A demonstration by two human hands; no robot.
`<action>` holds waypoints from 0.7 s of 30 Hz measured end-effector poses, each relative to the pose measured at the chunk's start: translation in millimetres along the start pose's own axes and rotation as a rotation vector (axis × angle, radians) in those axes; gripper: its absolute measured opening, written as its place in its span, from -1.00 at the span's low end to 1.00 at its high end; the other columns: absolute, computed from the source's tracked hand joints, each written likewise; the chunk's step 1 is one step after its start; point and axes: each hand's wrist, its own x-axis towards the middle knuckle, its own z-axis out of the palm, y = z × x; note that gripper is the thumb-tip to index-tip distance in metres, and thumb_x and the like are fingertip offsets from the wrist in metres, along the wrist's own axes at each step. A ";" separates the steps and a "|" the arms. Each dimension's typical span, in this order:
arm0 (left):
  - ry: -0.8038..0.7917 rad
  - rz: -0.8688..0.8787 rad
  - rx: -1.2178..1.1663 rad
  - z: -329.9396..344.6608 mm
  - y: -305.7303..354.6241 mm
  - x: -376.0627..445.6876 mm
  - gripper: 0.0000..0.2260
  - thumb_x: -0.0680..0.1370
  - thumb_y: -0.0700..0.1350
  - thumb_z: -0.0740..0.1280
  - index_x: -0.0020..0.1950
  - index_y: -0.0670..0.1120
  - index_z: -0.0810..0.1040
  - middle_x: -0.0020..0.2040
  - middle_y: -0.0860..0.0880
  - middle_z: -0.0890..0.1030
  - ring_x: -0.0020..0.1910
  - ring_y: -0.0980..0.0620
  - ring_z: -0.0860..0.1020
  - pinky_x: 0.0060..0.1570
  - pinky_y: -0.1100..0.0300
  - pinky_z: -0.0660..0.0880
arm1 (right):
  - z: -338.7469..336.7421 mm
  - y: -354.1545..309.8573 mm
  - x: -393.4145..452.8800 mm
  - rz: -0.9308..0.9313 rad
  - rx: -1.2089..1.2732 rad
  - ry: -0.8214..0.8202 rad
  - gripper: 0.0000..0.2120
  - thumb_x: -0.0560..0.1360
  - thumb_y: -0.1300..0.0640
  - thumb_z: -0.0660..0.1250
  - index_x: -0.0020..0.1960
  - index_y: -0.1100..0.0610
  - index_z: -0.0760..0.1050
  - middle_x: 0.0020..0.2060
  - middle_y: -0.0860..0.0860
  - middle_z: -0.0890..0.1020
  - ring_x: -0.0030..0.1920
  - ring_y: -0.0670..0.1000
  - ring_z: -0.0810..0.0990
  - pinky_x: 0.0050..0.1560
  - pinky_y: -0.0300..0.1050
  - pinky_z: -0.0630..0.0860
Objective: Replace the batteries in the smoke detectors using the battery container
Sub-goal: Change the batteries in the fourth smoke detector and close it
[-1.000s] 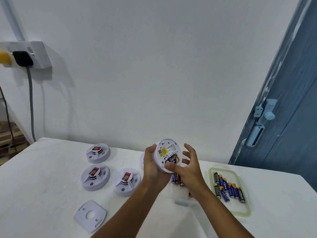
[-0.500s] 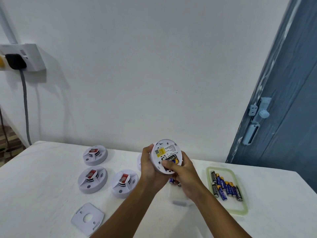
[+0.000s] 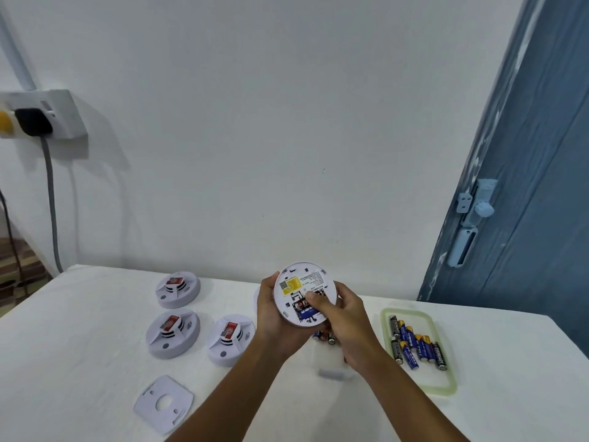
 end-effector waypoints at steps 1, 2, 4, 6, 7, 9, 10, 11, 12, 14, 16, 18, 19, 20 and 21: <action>-0.009 -0.008 0.000 -1.4 1.1 0.0 -0.53 0.50 0.12 0.17 0.17 -0.21 0.57 0.08 -0.25 0.62 0.07 -0.23 0.54 0.12 -0.11 0.43 | -1.3 -0.8 -0.3 0.009 0.013 -0.023 -0.79 0.47 0.06 0.43 0.09 0.03 0.58 -0.12 0.04 0.72 -0.06 0.11 0.69 -0.07 0.16 0.55; -0.019 -0.017 0.003 -2.5 1.4 0.0 -0.53 0.51 0.12 0.17 0.18 -0.21 0.56 0.09 -0.25 0.60 0.08 -0.24 0.53 0.15 -0.11 0.41 | -3.8 -1.6 -1.0 0.025 0.038 -0.051 -0.81 0.49 0.06 0.39 0.10 0.03 0.58 -0.10 0.07 0.72 -0.04 0.14 0.68 -0.06 0.13 0.52; -0.025 -0.023 -0.005 -4.6 2.3 0.6 -0.52 0.51 0.12 0.16 0.22 -0.20 0.53 0.11 -0.26 0.59 0.08 -0.24 0.52 0.18 -0.12 0.38 | -8.3 -1.9 -2.5 0.045 0.069 -0.102 -0.81 0.52 0.12 0.34 0.12 0.07 0.58 -0.07 0.11 0.71 -0.07 0.14 0.67 -0.07 0.06 0.48; -0.021 -0.024 -0.004 -5.2 3.0 1.4 -0.53 0.50 0.12 0.17 0.22 -0.19 0.52 0.11 -0.25 0.58 0.08 -0.23 0.51 0.17 -0.10 0.37 | -10.4 -0.8 -5.3 0.035 0.058 -0.129 -0.79 0.50 0.21 0.35 0.13 0.08 0.56 -0.06 0.12 0.71 -0.13 0.09 0.67 -0.15 -0.03 0.53; -0.021 -0.023 0.009 -4.7 2.3 1.1 -0.53 0.50 0.11 0.17 0.23 -0.18 0.51 0.13 -0.25 0.57 0.09 -0.23 0.51 0.17 -0.10 0.37 | -11.4 0.3 -7.0 0.026 0.059 -0.137 -0.77 0.49 0.26 0.36 0.13 0.09 0.56 -0.06 0.11 0.71 -0.14 0.09 0.67 -0.18 -0.03 0.54; -0.026 -0.018 0.031 -3.8 0.4 0.9 -0.52 0.50 0.11 0.16 0.27 -0.18 0.48 0.18 -0.25 0.54 0.13 -0.24 0.50 0.15 -0.10 0.38 | -13.9 2.4 -9.0 0.003 0.070 -0.145 -0.74 0.47 0.31 0.37 0.12 0.10 0.56 -0.06 0.13 0.71 -0.13 0.12 0.65 -0.15 0.03 0.48; -0.027 -0.012 0.041 -4.1 -0.7 0.3 -0.52 0.50 0.11 0.16 0.27 -0.18 0.47 0.20 -0.25 0.52 0.14 -0.24 0.49 0.13 -0.10 0.39 | -15.2 3.2 -9.5 -0.010 0.076 -0.151 -0.73 0.46 0.32 0.38 0.13 0.10 0.56 -0.06 0.13 0.71 -0.13 0.13 0.64 -0.13 0.06 0.45; -0.027 -0.003 0.052 -4.4 -1.6 -0.3 -0.52 0.50 0.11 0.15 0.27 -0.18 0.47 0.20 -0.25 0.52 0.13 -0.24 0.50 0.10 -0.09 0.41 | -16.9 3.8 -9.6 -0.021 0.077 -0.158 -0.72 0.46 0.32 0.39 0.13 0.10 0.56 -0.05 0.13 0.70 -0.13 0.13 0.63 -0.13 0.06 0.43; -0.025 0.005 0.062 -5.1 -3.5 -1.5 -0.52 0.51 0.11 0.13 0.26 -0.19 0.48 0.19 -0.25 0.53 0.11 -0.24 0.51 0.07 -0.08 0.43 | -19.0 3.6 -10.6 -0.027 0.073 -0.171 -0.72 0.46 0.32 0.39 0.13 0.10 0.56 -0.05 0.14 0.70 -0.14 0.13 0.63 -0.15 0.03 0.44; -0.013 0.023 0.070 -7.4 -7.1 -3.7 -0.52 0.53 0.12 0.10 0.20 -0.21 0.52 0.14 -0.26 0.56 0.08 -0.24 0.52 0.06 -0.08 0.43 | -23.0 4.2 -11.8 -0.035 0.074 -0.201 -0.72 0.46 0.36 0.38 0.13 0.13 0.55 -0.08 0.14 0.70 -0.18 0.08 0.63 -0.25 -0.11 0.47; -0.002 0.039 0.076 -9.1 -10.1 -9.1 -0.50 0.54 0.12 0.09 0.11 -0.23 0.61 0.10 -0.27 0.59 0.06 -0.24 0.52 0.09 -0.09 0.40 | -26.2 5.0 -13.1 -0.033 0.099 -0.246 -0.70 0.46 0.42 0.34 0.14 0.18 0.54 -0.09 0.14 0.70 -0.18 0.04 0.66 -0.28 -0.21 0.53; 0.019 0.059 0.094 -12.2 -12.7 -13.9 -0.50 0.54 0.12 0.08 0.07 -0.22 0.64 0.09 -0.27 0.59 0.07 -0.23 0.51 0.13 -0.10 0.39 | -27.8 7.7 -12.6 -0.021 0.123 -0.311 -0.66 0.46 0.46 0.32 0.17 0.20 0.52 -0.02 0.17 0.69 -0.05 0.10 0.68 -0.14 -0.15 0.60; 0.029 0.078 0.105 -14.0 -13.3 -17.7 -0.51 0.54 0.12 0.09 0.10 -0.21 0.62 0.10 -0.26 0.58 0.07 -0.23 0.51 0.13 -0.10 0.39 | -27.4 10.1 -12.3 -0.009 0.127 -0.341 -0.65 0.46 0.46 0.32 0.19 0.20 0.52 0.01 0.18 0.69 0.00 0.13 0.67 -0.08 -0.11 0.61; 0.039 0.093 0.118 -15.5 -13.3 -21.6 -0.53 0.54 0.12 0.09 0.14 -0.19 0.59 0.12 -0.26 0.56 0.08 -0.22 0.50 0.14 -0.11 0.39 | -26.0 11.6 -12.5 0.005 0.126 -0.363 -0.65 0.46 0.46 0.31 0.20 0.20 0.51 0.03 0.19 0.68 0.03 0.14 0.66 -0.05 -0.09 0.61; 0.054 0.105 0.124 -18.9 -12.5 -24.2 -0.53 0.54 0.12 0.10 0.18 -0.18 0.56 0.14 -0.26 0.55 0.09 -0.22 0.49 0.14 -0.11 0.39 | -23.8 12.4 -13.1 0.020 0.122 -0.376 -0.64 0.46 0.45 0.32 0.21 0.20 0.50 0.04 0.19 0.67 0.05 0.15 0.66 -0.04 -0.09 0.61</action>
